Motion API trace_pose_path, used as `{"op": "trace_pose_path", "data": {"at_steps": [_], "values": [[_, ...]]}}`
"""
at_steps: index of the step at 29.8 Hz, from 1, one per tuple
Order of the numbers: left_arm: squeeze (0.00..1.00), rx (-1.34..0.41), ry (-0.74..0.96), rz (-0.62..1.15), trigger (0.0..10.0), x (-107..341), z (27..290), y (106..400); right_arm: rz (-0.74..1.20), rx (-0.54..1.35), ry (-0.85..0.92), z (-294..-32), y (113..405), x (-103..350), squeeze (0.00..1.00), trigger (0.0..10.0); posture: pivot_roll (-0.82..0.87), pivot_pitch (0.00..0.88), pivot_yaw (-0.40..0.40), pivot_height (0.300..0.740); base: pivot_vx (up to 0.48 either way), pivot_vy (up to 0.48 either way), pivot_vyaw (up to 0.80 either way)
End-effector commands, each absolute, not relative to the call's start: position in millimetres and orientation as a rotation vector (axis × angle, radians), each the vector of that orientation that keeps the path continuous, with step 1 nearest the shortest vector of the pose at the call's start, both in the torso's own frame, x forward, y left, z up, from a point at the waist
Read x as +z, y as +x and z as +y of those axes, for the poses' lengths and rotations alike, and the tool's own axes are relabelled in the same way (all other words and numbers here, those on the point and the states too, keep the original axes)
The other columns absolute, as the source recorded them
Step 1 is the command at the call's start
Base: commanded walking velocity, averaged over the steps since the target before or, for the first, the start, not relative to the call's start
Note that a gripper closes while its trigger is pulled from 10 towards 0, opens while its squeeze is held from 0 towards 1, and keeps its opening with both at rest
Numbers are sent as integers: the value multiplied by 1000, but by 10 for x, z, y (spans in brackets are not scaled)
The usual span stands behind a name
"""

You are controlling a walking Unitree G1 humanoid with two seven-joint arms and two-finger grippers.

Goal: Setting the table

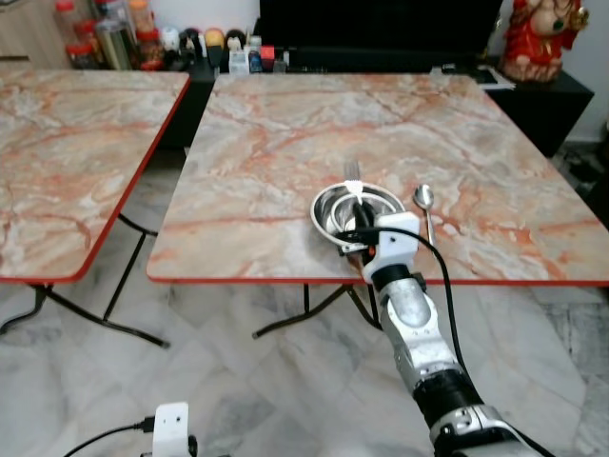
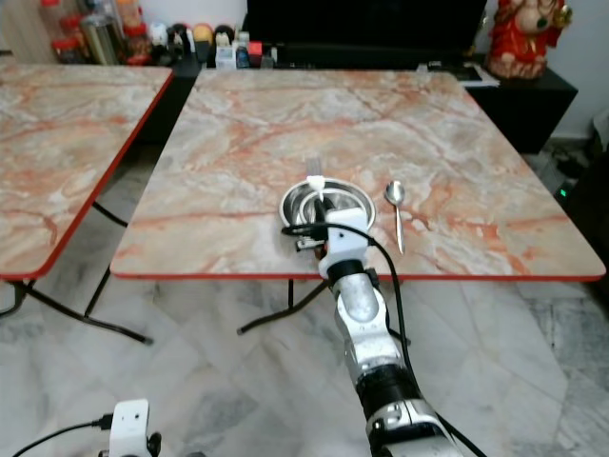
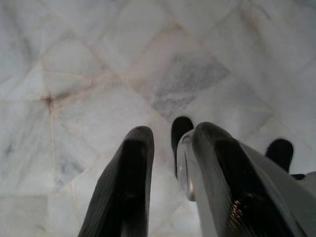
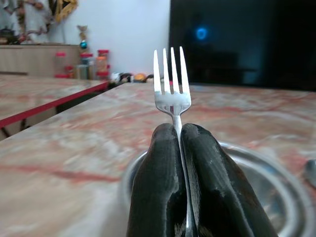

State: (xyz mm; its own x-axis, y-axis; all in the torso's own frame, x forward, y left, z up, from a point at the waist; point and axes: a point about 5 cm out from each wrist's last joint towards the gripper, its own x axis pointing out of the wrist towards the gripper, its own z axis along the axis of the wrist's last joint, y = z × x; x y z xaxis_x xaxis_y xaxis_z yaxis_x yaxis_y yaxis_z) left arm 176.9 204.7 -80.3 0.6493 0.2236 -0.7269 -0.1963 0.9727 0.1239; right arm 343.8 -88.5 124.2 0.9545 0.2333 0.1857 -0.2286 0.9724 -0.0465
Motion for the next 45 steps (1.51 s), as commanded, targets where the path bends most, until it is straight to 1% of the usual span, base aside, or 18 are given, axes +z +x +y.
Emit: {"op": "trace_pose_path", "data": {"at_steps": [1, 17, 30, 35, 38, 45], "values": [[0, 236, 45, 846, 10000, -823, 2037, 1735, -191, 238, -33, -894, 3447, 1257, 0, 10000, 68, 95, -42, 715, 0, -281, 0], [0, 243, 41, 851, 10000, -832, 2045, 1713, -180, 250, -34, -860, 3437, 1236, 0, 10000, 70, 99, -46, 715, 0, -277, 0], [0, 255, 48, 850, 10000, -829, 2051, 1716, -168, 252, -28, -856, 3438, 1222, 0, 10000, 69, 101, -49, 715, 0, 0, 0], [0, 265, 16, 814, 10000, -796, 2059, 1769, -162, 255, -28, -852, 3440, 1216, 0, 10000, 72, 102, -50, 715, 0, 0, 0], [0, 259, 25, 821, 10000, -796, 2059, 1775, -161, 258, -24, -844, 3440, 1214, 0, 10000, 71, 102, -49, 715, 0, 0, 0], [0, 250, 38, 827, 10000, -804, 2048, 1764, -164, 256, -22, -842, 3439, 1219, 0, 10000, 69, 100, -47, 715, 321, 0, 0]]}}
